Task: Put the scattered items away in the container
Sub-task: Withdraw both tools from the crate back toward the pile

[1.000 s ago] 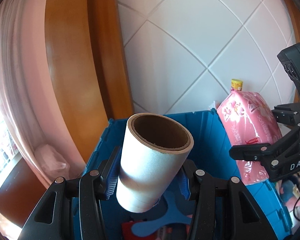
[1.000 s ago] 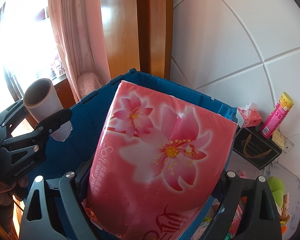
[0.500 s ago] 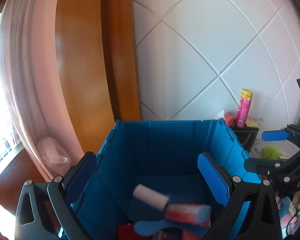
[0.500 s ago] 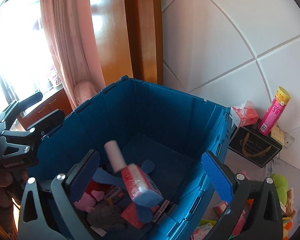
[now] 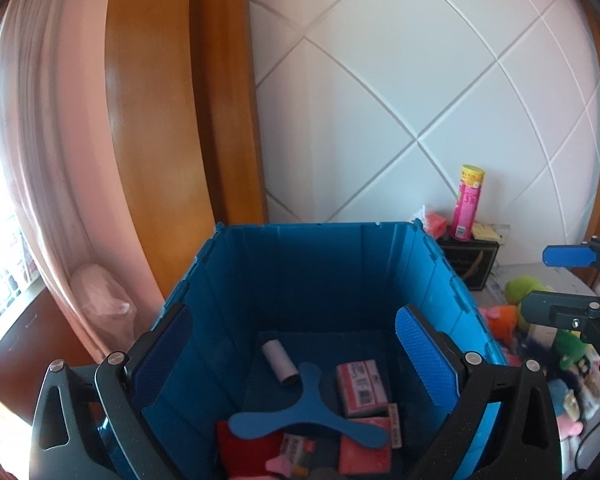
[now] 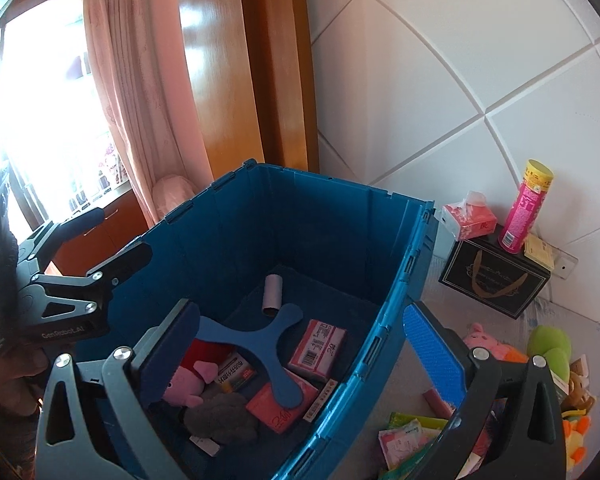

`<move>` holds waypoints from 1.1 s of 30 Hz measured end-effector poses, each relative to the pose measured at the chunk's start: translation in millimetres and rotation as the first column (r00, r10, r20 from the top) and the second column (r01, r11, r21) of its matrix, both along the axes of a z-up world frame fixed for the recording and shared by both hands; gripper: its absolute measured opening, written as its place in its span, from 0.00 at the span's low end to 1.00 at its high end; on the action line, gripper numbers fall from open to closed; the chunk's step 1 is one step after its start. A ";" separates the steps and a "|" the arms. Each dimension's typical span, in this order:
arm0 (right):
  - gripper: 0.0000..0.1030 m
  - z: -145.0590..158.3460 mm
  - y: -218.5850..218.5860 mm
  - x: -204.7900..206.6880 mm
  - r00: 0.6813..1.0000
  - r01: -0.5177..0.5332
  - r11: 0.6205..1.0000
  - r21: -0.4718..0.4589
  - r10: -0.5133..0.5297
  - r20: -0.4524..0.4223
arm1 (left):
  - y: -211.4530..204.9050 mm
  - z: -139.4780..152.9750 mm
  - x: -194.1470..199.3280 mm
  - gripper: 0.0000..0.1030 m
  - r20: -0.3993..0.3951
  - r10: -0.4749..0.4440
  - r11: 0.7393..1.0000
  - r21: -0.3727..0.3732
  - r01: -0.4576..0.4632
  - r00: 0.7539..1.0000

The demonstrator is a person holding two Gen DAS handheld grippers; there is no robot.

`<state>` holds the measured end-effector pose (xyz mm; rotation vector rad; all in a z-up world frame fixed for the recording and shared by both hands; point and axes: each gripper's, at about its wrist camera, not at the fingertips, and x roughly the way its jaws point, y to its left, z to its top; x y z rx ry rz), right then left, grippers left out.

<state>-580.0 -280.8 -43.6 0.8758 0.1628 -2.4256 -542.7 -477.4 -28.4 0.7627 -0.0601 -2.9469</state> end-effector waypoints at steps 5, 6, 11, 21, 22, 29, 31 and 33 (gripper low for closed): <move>1.00 15.2 36.9 31.7 0.999 0.042 0.999 -0.031 -0.042 -0.012 | 32.2 9.4 24.6 1.00 -0.004 0.002 1.000 -0.001 -0.002 1.000; 1.00 18.4 45.9 39.4 0.999 0.050 0.998 -0.035 -0.050 -0.013 | 40.4 11.2 29.5 1.00 -0.003 0.003 1.000 -0.004 -0.003 1.000; 1.00 31.0 96.5 74.2 0.993 0.113 0.992 -0.051 -0.114 -0.015 | 93.1 18.0 56.1 1.00 0.016 0.006 0.999 -0.052 -0.005 1.000; 1.00 37.2 221.1 162.8 0.976 0.213 0.975 -0.065 -0.215 -0.020 | 206.7 29.7 129.6 1.00 0.038 -0.020 0.998 -0.055 0.022 0.999; 1.00 37.3 233.4 171.2 0.975 0.219 0.974 -0.064 -0.221 -0.019 | 216.5 31.9 137.3 1.00 0.039 -0.019 0.998 -0.054 0.021 0.999; 1.00 40.8 303.4 232.2 0.969 0.244 0.968 -0.062 -0.247 -0.032 | 279.1 47.2 197.5 1.00 0.035 0.005 0.998 -0.063 -0.003 0.999; 1.00 39.8 316.9 246.9 0.967 0.251 0.966 -0.063 -0.253 -0.030 | 291.9 50.4 212.0 1.00 0.037 0.019 0.997 -0.069 -0.016 0.999; 1.00 38.3 330.0 260.8 0.966 0.257 0.964 -0.063 -0.259 -0.023 | 303.3 53.4 225.6 1.00 0.042 0.028 0.998 -0.060 -0.025 0.999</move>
